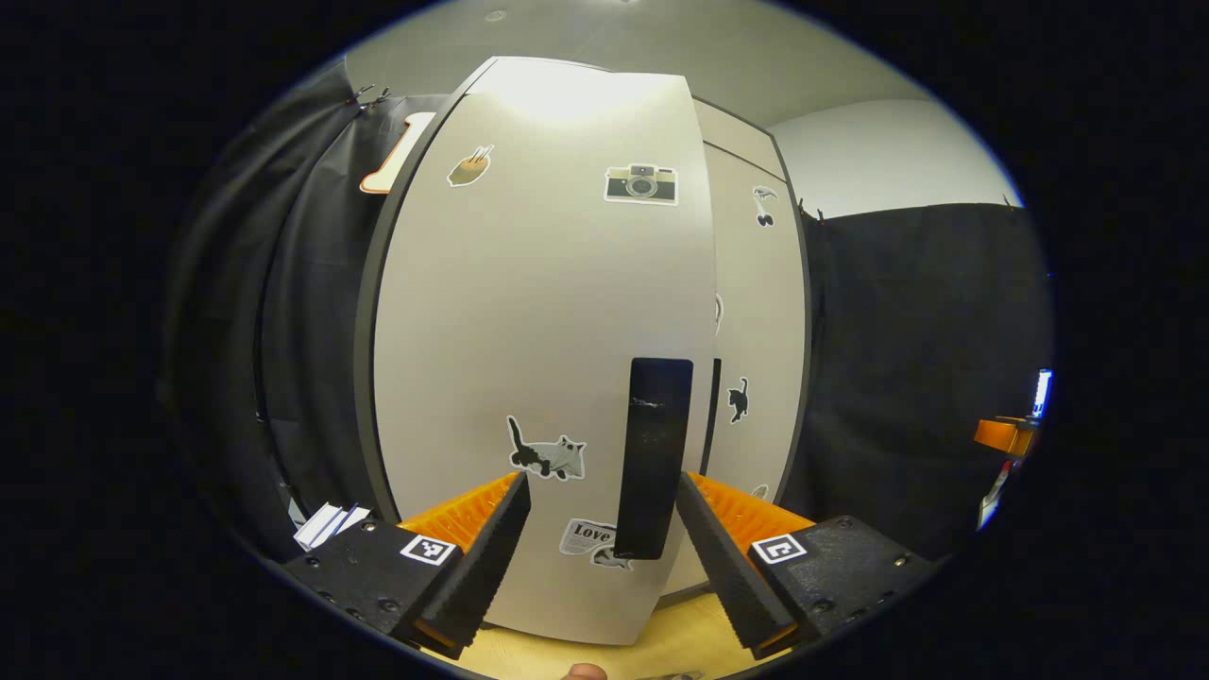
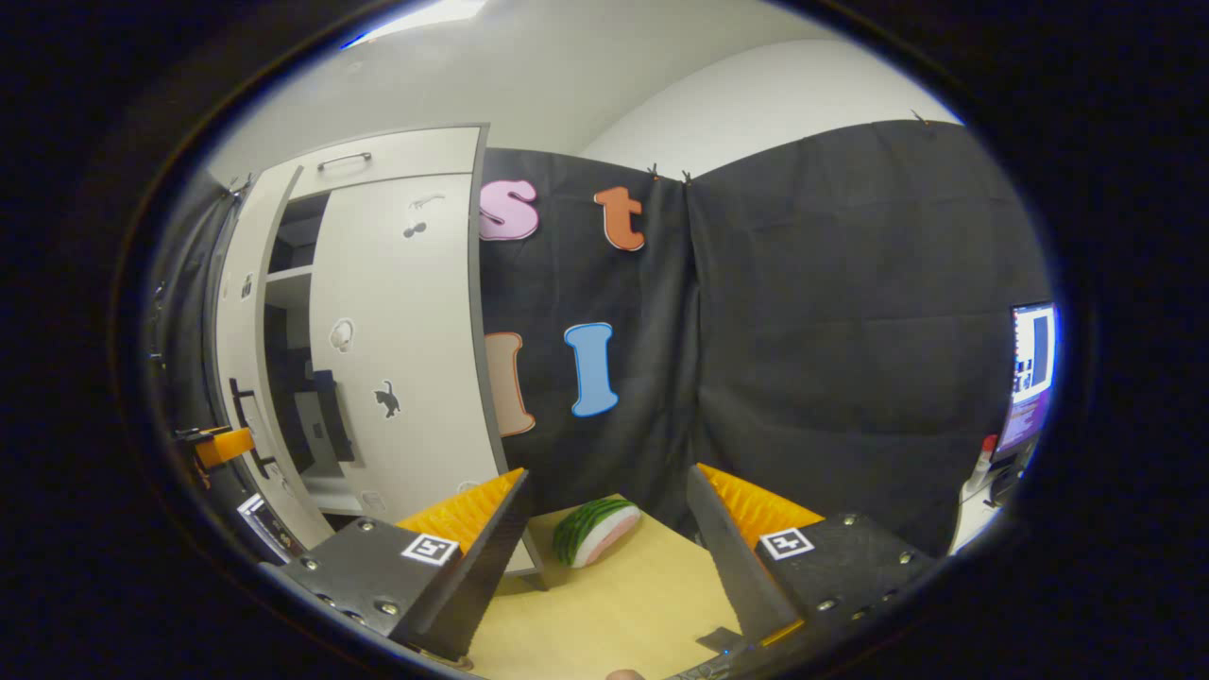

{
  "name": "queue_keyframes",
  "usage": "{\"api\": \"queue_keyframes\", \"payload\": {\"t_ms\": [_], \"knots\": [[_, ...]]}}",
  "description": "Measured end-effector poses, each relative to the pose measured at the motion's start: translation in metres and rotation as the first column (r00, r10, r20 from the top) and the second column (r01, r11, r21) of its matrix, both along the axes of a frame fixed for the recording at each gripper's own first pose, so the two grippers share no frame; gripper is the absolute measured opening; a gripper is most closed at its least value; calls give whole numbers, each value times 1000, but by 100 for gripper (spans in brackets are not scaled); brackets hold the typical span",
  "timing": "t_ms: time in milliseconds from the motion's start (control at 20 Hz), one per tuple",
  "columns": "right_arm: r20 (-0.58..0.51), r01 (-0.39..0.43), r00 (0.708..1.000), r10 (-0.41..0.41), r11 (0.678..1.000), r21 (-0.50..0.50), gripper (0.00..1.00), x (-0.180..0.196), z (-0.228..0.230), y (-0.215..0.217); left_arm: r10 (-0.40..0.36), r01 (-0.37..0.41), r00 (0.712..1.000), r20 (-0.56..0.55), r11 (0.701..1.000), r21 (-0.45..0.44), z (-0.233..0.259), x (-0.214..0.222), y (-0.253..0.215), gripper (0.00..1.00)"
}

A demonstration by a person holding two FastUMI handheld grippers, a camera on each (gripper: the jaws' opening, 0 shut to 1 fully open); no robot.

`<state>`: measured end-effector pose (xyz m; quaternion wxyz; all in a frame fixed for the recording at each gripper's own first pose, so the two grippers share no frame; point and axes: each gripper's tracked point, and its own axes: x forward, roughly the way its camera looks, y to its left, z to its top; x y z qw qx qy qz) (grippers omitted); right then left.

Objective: Grasp the bottle in the cabinet with the left hand and place it on the coaster, then close the right door with the right hand and the left door with the left hand.

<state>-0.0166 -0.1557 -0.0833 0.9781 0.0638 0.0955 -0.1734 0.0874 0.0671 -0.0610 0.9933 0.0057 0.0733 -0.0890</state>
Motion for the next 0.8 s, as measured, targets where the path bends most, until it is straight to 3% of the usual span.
{"api": "queue_keyframes", "payload": {"t_ms": [800], "knots": [[-10,2,1000,-3,999,-39,100,-4,-5,-8,-5,4,1000,-23,999,-36,-10,47,-10,100]]}}
